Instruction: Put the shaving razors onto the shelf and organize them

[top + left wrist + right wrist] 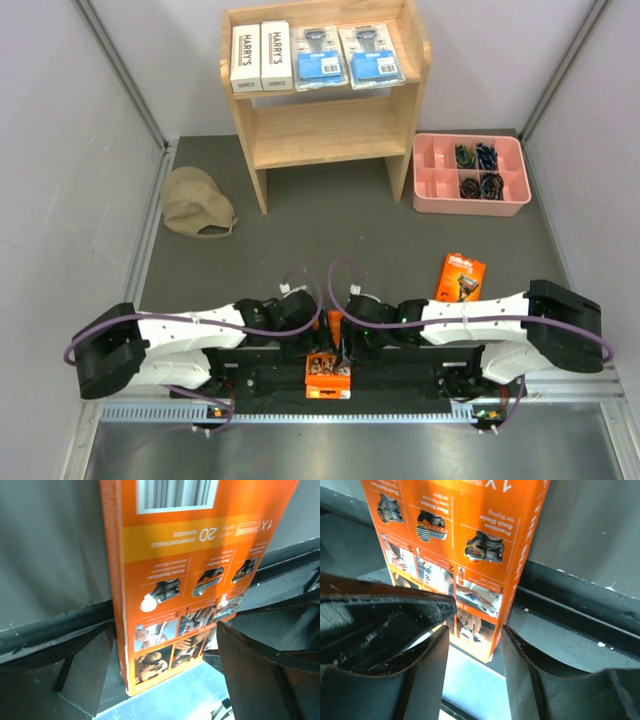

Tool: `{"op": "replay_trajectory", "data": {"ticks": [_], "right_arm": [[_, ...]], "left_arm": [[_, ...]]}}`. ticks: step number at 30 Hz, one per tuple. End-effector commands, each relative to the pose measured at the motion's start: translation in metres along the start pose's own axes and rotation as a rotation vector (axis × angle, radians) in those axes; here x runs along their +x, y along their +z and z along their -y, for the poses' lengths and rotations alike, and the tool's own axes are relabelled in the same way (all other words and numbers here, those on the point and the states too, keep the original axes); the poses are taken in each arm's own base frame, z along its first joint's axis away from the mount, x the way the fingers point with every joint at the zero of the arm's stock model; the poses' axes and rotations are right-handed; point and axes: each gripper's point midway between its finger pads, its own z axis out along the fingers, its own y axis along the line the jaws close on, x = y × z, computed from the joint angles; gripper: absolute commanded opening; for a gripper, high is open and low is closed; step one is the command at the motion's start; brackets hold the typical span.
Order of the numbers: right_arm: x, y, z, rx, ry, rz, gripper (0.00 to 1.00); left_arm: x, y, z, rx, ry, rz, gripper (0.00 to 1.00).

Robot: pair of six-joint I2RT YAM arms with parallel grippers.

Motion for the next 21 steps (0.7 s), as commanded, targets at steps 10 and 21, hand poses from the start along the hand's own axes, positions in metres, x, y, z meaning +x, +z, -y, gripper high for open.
{"op": "replay_trajectory", "data": {"ticks": [10, 21], "right_arm": [[-0.001, -0.004, -0.017, -0.108, -0.007, 0.034, 0.48], [-0.01, -0.02, -0.022, -0.124, -0.021, 0.094, 0.49]], "left_arm": [[0.01, 0.005, -0.018, 0.231, -0.084, 0.055, 0.7], [0.0, -0.028, 0.007, 0.334, 0.006, 0.128, 0.08]]}}
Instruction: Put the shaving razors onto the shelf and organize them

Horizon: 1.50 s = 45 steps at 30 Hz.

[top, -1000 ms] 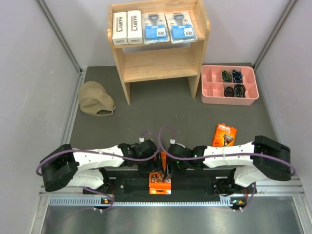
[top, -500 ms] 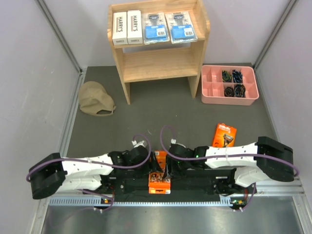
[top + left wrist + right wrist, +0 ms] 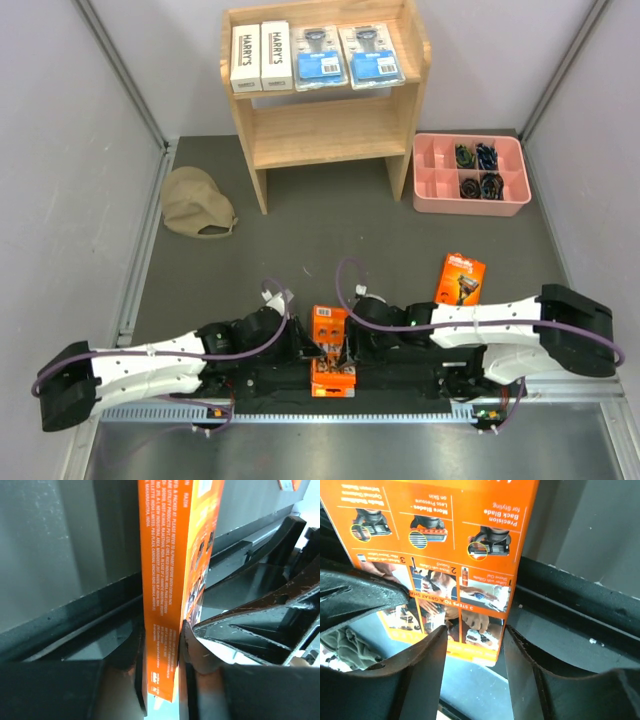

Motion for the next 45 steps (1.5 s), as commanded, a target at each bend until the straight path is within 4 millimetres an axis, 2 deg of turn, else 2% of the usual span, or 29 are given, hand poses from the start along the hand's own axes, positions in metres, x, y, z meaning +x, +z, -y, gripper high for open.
{"op": "replay_trajectory", "data": {"ticks": [1, 2, 7, 8, 11, 12, 14, 15, 17, 18, 20, 21, 23, 24, 26, 27, 29, 30, 34, 37, 39, 40, 44, 45], "right_arm": [[-0.011, -0.017, -0.028, -0.085, -0.029, 0.072, 0.5], [-0.012, -0.023, -0.027, -0.082, -0.037, 0.082, 0.5], [-0.026, -0.045, -0.033, -0.086, -0.048, 0.167, 0.59], [-0.028, -0.049, -0.029, -0.071, -0.049, 0.176, 0.59], [-0.04, -0.07, -0.035, -0.093, -0.049, 0.255, 0.65], [-0.045, -0.076, -0.033, -0.079, -0.051, 0.285, 0.66], [-0.052, -0.094, -0.037, -0.112, -0.053, 0.335, 0.72], [-0.058, -0.102, -0.04, -0.124, -0.053, 0.37, 0.74], [-0.064, -0.123, -0.043, -0.154, -0.058, 0.419, 0.8], [-0.071, -0.134, -0.046, -0.169, -0.055, 0.465, 0.82], [-0.076, -0.153, -0.045, -0.192, -0.063, 0.513, 0.87], [-0.082, -0.164, -0.047, -0.201, -0.057, 0.554, 0.89], [-0.087, -0.182, -0.046, -0.227, -0.058, 0.604, 0.91], [-0.093, -0.192, -0.047, -0.236, -0.053, 0.643, 0.92], [-0.097, -0.208, -0.049, -0.268, -0.062, 0.687, 0.93], [-0.101, -0.216, -0.05, -0.278, -0.059, 0.718, 0.94], [-0.104, -0.227, -0.053, -0.301, -0.071, 0.752, 0.95], [-0.107, -0.235, -0.054, -0.319, -0.067, 0.778, 0.95], [-0.111, -0.248, -0.06, -0.366, -0.077, 0.823, 0.96], [-0.115, -0.255, -0.071, -0.43, -0.087, 0.86, 0.96], [-0.116, -0.258, -0.08, -0.481, -0.089, 0.878, 0.97], [-0.117, -0.259, -0.083, -0.49, -0.096, 0.884, 0.97], [-0.118, -0.259, -0.096, -0.557, -0.108, 0.898, 0.97], [-0.118, -0.26, -0.098, -0.569, -0.109, 0.902, 0.97]], "left_arm": [[0.0, -0.007, 0.005, -0.025, 0.04, -0.004, 0.04], [0.0, -0.007, 0.004, -0.033, 0.044, -0.005, 0.0], [-0.005, -0.009, 0.008, -0.054, 0.072, 0.009, 0.0], [-0.007, -0.01, 0.009, -0.063, 0.081, 0.017, 0.0], [-0.018, -0.012, 0.017, -0.085, 0.121, 0.061, 0.0], [-0.027, -0.014, 0.028, -0.076, 0.151, 0.101, 0.0], [-0.036, -0.014, 0.034, -0.091, 0.182, 0.136, 0.0], [-0.048, -0.017, 0.048, -0.08, 0.217, 0.183, 0.0], [-0.059, -0.017, 0.056, -0.104, 0.253, 0.224, 0.0], [-0.073, -0.023, 0.074, -0.094, 0.289, 0.274, 0.0], [-0.087, -0.024, 0.08, -0.139, 0.323, 0.311, 0.0], [-0.103, -0.031, 0.1, -0.121, 0.345, 0.355, 0.0], [-0.118, -0.029, 0.113, -0.126, 0.362, 0.369, 0.0], [-0.136, -0.037, 0.13, -0.101, 0.367, 0.404, 0.0], [-0.146, -0.034, 0.143, -0.077, 0.37, 0.382, 0.0], [-0.164, -0.041, 0.159, -0.045, 0.369, 0.422, 0.0], [-0.175, -0.043, 0.173, -0.007, 0.377, 0.421, 0.0], [-0.189, -0.053, 0.19, 0.028, 0.383, 0.463, 0.0], [-0.214, -0.074, 0.228, 0.106, 0.404, 0.553, 0.0], [-0.229, -0.102, 0.255, 0.191, 0.388, 0.672, 0.0], [-0.235, -0.112, 0.26, 0.226, 0.345, 0.73, 0.0], [-0.238, -0.124, 0.268, 0.267, 0.327, 0.768, 0.0], [-0.24, -0.142, 0.269, 0.35, 0.242, 0.829, 0.0], [-0.241, -0.148, 0.275, 0.395, 0.217, 0.843, 0.0]]}}
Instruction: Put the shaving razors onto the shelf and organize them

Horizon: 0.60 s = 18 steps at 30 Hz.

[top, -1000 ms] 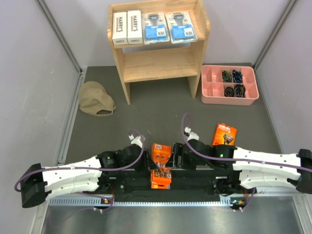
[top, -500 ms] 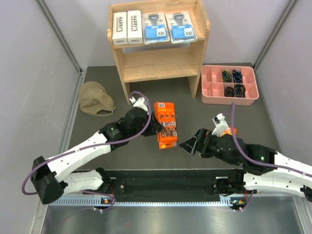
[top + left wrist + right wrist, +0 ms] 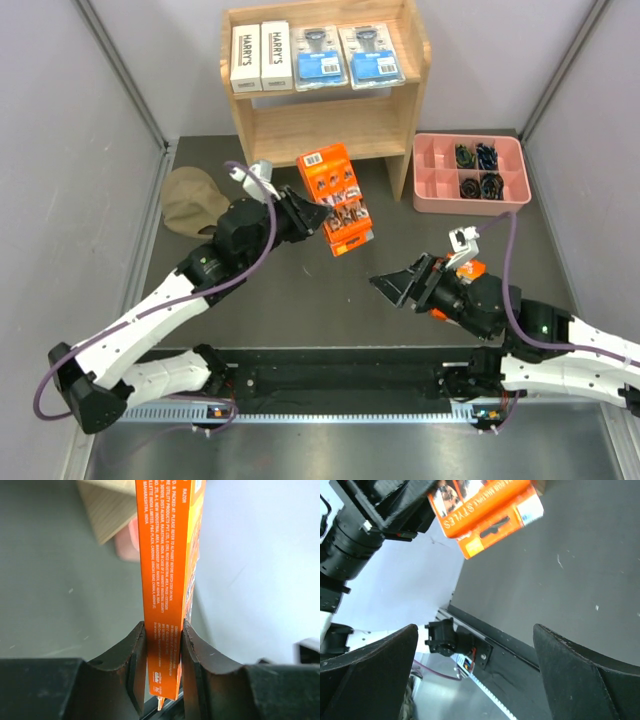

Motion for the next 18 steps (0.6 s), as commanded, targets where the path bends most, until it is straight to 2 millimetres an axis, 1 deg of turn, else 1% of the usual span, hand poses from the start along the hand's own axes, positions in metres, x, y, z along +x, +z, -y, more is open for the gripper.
{"op": "replay_trajectory", "data": {"ticks": [1, 3, 9, 11, 14, 16, 18], "right_arm": [[-0.018, 0.004, -0.03, -0.126, 0.028, 0.086, 0.97], [-0.016, 0.007, -0.028, -0.128, 0.032, 0.093, 0.97], [-0.024, 0.012, -0.038, -0.185, 0.051, 0.156, 0.97], [-0.021, 0.016, -0.038, -0.194, 0.048, 0.154, 0.98], [-0.019, 0.025, -0.047, -0.224, 0.05, 0.144, 0.98], [-0.016, 0.033, -0.046, -0.205, 0.03, 0.131, 0.98], [-0.019, 0.037, -0.049, -0.205, 0.029, 0.121, 0.97]], "left_arm": [[-0.05, -0.022, 0.038, 0.175, -0.144, 0.206, 0.0], [-0.05, -0.024, 0.039, 0.196, -0.189, 0.218, 0.0], [-0.043, -0.025, 0.047, 0.253, -0.226, 0.177, 0.0], [-0.038, -0.025, 0.049, 0.272, -0.229, 0.158, 0.0], [-0.034, -0.025, 0.05, 0.286, -0.227, 0.142, 0.0], [-0.034, -0.026, 0.05, 0.288, -0.228, 0.141, 0.0], [-0.034, -0.027, 0.05, 0.288, -0.224, 0.142, 0.0]]}}
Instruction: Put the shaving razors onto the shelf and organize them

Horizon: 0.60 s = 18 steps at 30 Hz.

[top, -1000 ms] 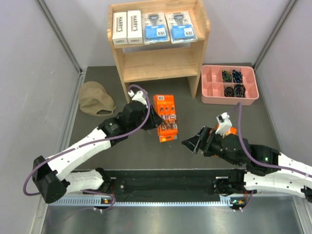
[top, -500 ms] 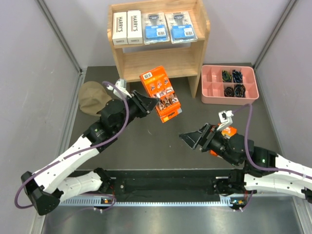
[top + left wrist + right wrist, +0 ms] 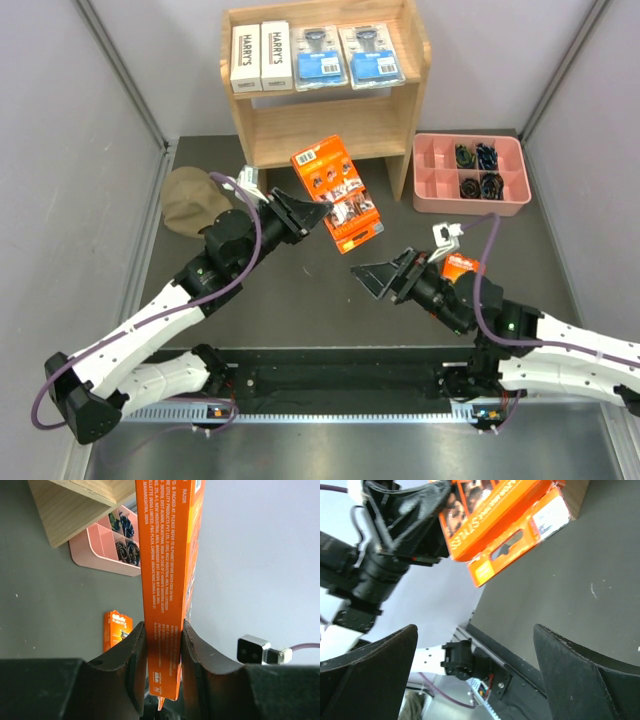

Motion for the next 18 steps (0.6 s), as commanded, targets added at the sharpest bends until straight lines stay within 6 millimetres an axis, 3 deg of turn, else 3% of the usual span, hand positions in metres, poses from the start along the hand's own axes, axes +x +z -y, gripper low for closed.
{"op": "replay_trajectory", "data": {"ticks": [1, 12, 18], "right_arm": [[-0.013, 0.013, -0.019, -0.06, 0.004, 0.019, 0.97], [-0.04, 0.032, -0.007, -0.109, 0.084, 0.103, 0.93], [-0.032, 0.053, -0.005, -0.107, 0.102, 0.066, 0.9]], "left_arm": [[-0.013, -0.005, 0.028, 0.114, -0.018, 0.039, 0.0], [-0.006, -0.007, 0.022, 0.105, -0.031, 0.017, 0.0], [-0.007, -0.01, 0.023, 0.112, -0.041, 0.022, 0.0]]}}
